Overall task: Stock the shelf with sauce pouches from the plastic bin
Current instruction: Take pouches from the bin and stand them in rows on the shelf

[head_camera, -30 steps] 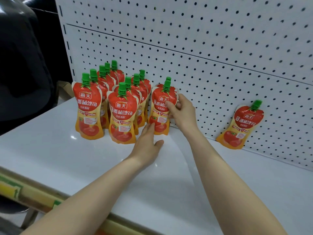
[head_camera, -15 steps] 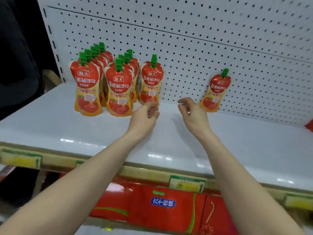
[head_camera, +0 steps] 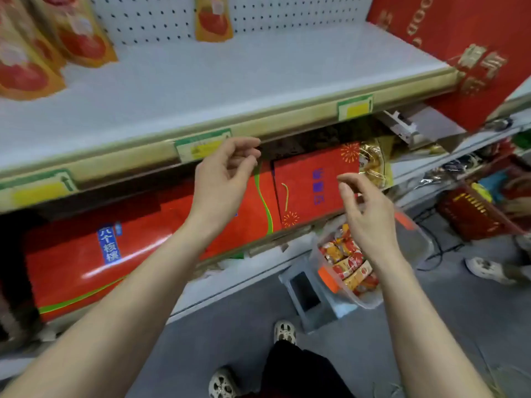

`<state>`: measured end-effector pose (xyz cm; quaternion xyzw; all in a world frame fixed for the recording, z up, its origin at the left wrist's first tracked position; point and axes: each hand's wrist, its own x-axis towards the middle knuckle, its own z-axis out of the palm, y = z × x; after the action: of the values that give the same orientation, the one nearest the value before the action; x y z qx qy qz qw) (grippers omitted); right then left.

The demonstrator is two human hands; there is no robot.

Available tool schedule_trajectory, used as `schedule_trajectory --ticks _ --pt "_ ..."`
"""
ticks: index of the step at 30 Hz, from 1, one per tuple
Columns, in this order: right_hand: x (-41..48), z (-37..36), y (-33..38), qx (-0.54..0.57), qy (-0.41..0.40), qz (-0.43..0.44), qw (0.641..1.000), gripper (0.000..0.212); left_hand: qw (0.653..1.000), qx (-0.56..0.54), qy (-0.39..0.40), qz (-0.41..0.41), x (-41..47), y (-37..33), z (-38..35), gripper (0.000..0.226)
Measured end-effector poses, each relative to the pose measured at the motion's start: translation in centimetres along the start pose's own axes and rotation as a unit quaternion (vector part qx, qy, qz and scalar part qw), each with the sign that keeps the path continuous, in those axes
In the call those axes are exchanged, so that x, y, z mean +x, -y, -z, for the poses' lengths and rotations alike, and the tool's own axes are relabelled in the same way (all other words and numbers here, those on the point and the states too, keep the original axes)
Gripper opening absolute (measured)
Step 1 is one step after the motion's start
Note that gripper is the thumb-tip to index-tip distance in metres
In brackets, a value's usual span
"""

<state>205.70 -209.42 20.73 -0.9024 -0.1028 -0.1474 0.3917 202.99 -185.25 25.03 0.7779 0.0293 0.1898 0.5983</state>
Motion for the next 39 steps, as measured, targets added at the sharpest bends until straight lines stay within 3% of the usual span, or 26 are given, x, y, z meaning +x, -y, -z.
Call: schedule_trajectory --ticks 4,8,14,20,24,27,30,35,37,39 --pt "-7.4 1.7 -10.0 -0.015 0.024 -0.165 0.986 0.018 0.992 0.038 0.108 0.047 -2.4 3.3 -8.2 0.028" --pt "-10.9 2.7 -18.7 -0.007 0.075 -0.307 0.949 0.019 0.968 0.068 0.213 0.114 -2.8 7.2 -17.2 0.031" --pt "-8.3 2.3 -30.3 -0.002 0.114 -0.394 0.912 0.030 0.911 0.156 0.337 0.176 -1.9 16.1 -30.8 0.035" --pt "-1.8 -3.4 -42.1 -0.040 0.174 -0.428 0.886 0.034 0.864 0.279 0.395 0.141 -2.0 26.2 -40.2 0.048" --pt "2.0 -8.0 -48.0 -0.055 0.189 -0.437 0.878 0.028 0.851 0.345 0.395 0.039 -2.3 32.2 -43.8 0.063" --pt "3.6 -11.0 -51.1 -0.078 0.204 -0.473 0.854 0.036 0.841 0.371 0.389 -0.058 -1.2 35.0 -46.4 0.063" --pt "4.1 -12.9 -52.8 -0.079 0.188 -0.508 0.837 0.048 0.803 0.430 0.399 -0.105 0.2 36.4 -49.0 0.060" --pt "4.2 -13.1 -54.1 -0.088 0.215 -0.533 0.814 0.055 0.716 0.562 0.399 -0.108 1.5 36.3 -52.1 0.062" --pt "4.0 -12.5 -54.3 -0.047 0.198 -0.554 0.807 0.042 0.696 0.585 0.408 -0.078 1.3 36.1 -52.6 0.070" --pt "3.1 -11.8 -53.7 0.054 0.113 -0.577 0.807 0.021 0.682 0.588 0.433 -0.036 1.2 35.6 -52.6 0.065"
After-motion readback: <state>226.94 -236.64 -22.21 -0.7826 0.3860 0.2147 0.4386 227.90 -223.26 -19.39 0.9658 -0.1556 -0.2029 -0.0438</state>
